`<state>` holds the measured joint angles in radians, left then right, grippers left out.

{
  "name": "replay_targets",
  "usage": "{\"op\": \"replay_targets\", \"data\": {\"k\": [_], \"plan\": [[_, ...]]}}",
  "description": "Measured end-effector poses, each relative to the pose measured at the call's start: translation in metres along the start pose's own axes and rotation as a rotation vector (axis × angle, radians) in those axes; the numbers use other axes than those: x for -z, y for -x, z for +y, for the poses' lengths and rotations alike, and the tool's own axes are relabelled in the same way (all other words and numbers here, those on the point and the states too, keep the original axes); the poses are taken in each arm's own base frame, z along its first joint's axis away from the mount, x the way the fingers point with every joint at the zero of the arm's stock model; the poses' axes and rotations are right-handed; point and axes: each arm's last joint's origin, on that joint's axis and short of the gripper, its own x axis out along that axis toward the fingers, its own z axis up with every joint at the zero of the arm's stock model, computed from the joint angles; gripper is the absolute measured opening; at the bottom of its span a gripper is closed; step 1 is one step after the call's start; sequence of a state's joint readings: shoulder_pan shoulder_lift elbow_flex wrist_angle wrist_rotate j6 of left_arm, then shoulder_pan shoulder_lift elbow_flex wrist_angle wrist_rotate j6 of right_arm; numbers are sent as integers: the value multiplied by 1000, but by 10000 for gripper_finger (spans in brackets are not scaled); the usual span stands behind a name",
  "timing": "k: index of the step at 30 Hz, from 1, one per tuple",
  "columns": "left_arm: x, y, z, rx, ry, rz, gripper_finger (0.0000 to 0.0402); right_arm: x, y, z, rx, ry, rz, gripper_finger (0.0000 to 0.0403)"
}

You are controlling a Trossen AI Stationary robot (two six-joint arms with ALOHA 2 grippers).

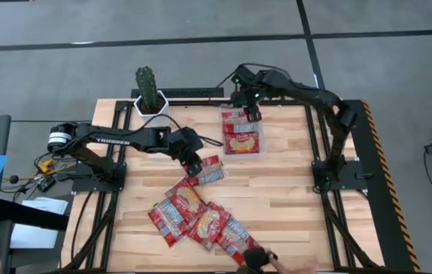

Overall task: Sort popcorn bags into baskets
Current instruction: Put the popcorn bag into the transparent bin

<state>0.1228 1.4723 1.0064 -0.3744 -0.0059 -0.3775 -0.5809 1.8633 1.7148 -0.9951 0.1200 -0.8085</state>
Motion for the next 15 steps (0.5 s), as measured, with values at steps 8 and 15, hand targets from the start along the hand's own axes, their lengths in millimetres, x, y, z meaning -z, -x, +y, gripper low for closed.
{"op": "replay_targets", "data": {"k": [8,15], "plan": [[39,-27,34,-25,79,-42,169,9,80,36,-358,-575,-286,239],[46,-34,66,36,108,-128,179,18,70,129,-455,-836,-318,234]]}}
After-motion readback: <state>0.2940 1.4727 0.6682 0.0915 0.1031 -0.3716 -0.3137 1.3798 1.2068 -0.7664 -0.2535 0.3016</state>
